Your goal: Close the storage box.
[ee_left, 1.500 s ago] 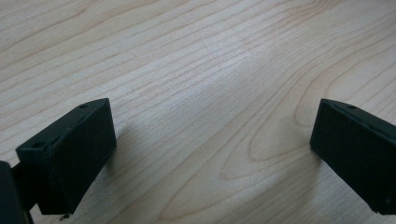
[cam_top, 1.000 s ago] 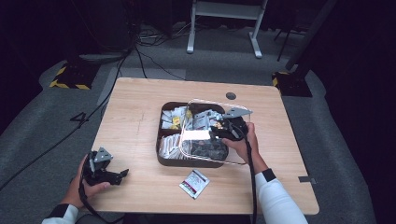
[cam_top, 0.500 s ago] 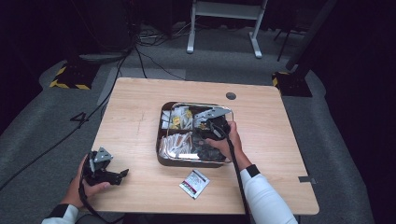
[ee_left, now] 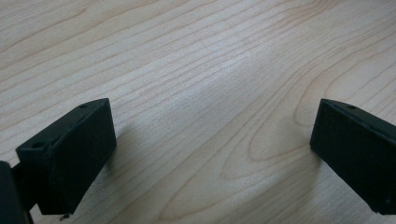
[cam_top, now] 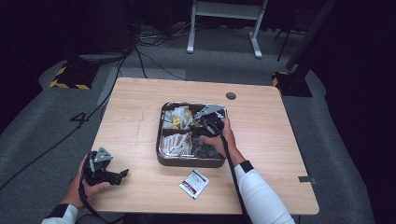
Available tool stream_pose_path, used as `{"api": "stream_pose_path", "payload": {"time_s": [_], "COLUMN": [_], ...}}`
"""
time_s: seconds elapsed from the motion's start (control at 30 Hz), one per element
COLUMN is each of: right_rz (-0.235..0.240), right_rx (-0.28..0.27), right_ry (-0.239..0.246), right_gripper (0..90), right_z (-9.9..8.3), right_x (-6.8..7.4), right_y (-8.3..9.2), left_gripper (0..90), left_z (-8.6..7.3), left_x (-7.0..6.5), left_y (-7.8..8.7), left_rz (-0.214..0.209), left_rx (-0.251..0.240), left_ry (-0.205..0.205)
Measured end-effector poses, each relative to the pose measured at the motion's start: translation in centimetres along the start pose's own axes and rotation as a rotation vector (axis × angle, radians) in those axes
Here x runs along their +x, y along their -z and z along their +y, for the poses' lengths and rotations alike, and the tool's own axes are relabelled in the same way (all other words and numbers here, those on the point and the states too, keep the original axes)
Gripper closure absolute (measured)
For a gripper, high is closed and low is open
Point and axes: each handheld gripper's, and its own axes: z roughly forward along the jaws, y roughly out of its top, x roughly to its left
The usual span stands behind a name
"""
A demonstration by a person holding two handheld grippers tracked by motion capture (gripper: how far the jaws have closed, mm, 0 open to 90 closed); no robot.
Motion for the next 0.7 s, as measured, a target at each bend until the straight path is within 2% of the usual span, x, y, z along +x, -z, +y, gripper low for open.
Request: {"api": "stream_pose_path", "payload": {"time_s": [0.3, 0.4, 0.7], "right_rz": [0.006, 0.020, 0.021], "right_rx": [0.014, 0.009, 0.004], "right_ry": [0.011, -0.012, -0.010], "right_gripper": [59.2, 59.1, 58.9], "right_z": [0.45, 0.26, 0.11], "right_x": [0.52, 0.37, 0.39], "right_y": [-0.77, -0.82, -0.87], "left_gripper": [0.5, 0.5, 0.5], "left_z": [-0.01, -0.01, 0.00], "left_x": [-0.01, -0.01, 0.00], "left_y": [0.00, 0.00, -0.01], "left_rz": [-0.001, -0.002, 0.000], "left_rx": [0.000, 0.000, 0.000], "left_ry": [0.002, 0.002, 0.000]}}
